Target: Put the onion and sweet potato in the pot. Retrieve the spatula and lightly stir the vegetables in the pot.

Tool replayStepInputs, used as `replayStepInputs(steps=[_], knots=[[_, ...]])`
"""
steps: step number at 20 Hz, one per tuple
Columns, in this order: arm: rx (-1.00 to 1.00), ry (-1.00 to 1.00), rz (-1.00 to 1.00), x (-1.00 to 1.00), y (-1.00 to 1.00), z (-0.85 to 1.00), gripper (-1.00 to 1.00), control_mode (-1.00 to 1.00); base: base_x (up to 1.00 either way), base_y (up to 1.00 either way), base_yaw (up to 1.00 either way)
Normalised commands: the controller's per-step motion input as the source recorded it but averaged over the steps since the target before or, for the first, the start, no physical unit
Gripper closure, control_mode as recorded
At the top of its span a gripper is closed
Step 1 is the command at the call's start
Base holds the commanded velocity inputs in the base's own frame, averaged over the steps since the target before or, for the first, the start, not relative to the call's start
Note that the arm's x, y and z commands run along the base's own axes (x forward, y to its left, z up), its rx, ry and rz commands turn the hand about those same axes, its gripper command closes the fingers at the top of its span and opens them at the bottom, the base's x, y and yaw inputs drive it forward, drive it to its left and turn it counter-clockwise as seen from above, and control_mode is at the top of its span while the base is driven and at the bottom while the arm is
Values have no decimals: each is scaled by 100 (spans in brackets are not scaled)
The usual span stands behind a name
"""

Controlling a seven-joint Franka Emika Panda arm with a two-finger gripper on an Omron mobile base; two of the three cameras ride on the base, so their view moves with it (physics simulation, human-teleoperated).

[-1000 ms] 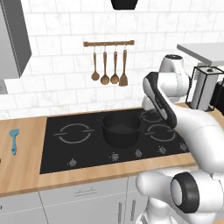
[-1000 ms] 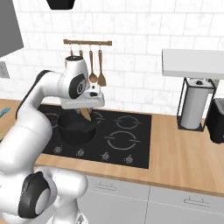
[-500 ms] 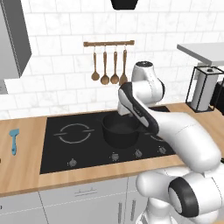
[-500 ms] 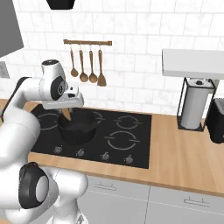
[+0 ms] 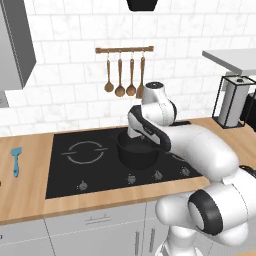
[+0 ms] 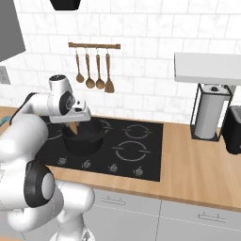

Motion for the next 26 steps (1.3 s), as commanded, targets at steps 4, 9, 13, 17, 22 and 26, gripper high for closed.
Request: replayStepInputs(steps=[4, 9, 13, 17, 22, 26], knots=[[0, -1, -2, 7, 0, -34, 100, -100, 0, 0, 0], [0, -1, -2, 13, 0, -33, 100, -100, 0, 0, 0], [0, 0, -2, 12, 0, -24, 100, -100, 0, 0, 0], [0, 0, -2, 2, 2, -14, 100, -100, 0, 0, 0], [0, 0, -1, 2, 0, -3, -100, -100, 0, 0, 0], [0, 0, -2, 26, 0, 0, -100, -100, 0, 0, 0]])
